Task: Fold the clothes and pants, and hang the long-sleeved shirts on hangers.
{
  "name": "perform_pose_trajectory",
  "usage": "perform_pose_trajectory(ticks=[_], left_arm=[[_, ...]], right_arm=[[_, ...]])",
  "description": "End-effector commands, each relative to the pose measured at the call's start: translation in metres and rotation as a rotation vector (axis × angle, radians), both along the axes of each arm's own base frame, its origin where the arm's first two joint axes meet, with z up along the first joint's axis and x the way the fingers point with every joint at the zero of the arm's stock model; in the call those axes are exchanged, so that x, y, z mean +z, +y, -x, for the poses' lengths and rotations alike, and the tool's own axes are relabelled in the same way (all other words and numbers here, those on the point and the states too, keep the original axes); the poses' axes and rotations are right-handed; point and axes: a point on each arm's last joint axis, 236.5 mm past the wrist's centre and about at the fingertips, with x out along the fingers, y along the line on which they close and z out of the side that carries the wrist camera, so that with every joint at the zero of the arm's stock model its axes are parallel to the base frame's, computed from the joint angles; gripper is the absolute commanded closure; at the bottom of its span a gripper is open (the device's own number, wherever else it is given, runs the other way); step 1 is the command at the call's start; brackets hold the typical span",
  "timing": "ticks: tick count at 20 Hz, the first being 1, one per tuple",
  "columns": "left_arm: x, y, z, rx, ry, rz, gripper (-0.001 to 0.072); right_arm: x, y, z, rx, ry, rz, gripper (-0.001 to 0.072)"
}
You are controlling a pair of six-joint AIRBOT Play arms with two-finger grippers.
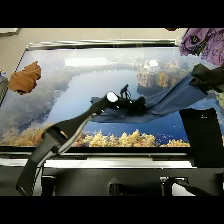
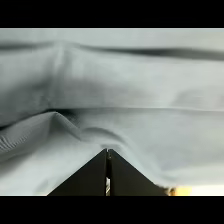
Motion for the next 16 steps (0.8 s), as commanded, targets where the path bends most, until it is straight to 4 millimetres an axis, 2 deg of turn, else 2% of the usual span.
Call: perform_pose_trajectory(ticks=[1, 3, 4, 6, 8, 10, 12, 16], left_arm=[[0.015, 0.086, -0.025, -0.064, -0.066, -0.202, 0.0696], [0.034, 0.17, -0.049, -0.055, -0.144, -0.402, 0.0696], [0.049, 0.215, -0.06, -0.034, -0.175, -0.494, 0.0695], [0.083, 0.293, -0.074, 0.042, -0.202, -0.608, 0.0694], [0.117, 0.35, -0.079, 0.119, -0.214, -0.63, 0.0694], [0.14, 0.395, -0.08, 0.195, -0.206, -0.639, 0.0693], [0.155, 0.43, -0.079, 0.25, -0.203, -0.648, 0.0693], [0.162, 0.471, -0.074, 0.305, -0.173, -0.664, 0.0692]], right_arm=[[0.008, 0.02, -0.007, 0.006, -0.032, -0.066, 0.0684], [0.011, 0.048, -0.013, 0.032, -0.049, -0.087, 0.0684], [0.013, 0.068, -0.016, 0.046, -0.06, -0.105, 0.0684], [0.017, 0.11, -0.023, 0.068, -0.086, -0.139, 0.0684], [0.016, 0.156, -0.031, 0.095, -0.111, -0.171, 0.0684], [0.006, 0.202, -0.036, 0.121, -0.112, -0.195, 0.0684], [-0.013, 0.246, -0.038, 0.145, -0.085, -0.232, 0.0684], [-0.058, 0.317, -0.034, 0.191, -0.015, -0.269, 0.0684]])
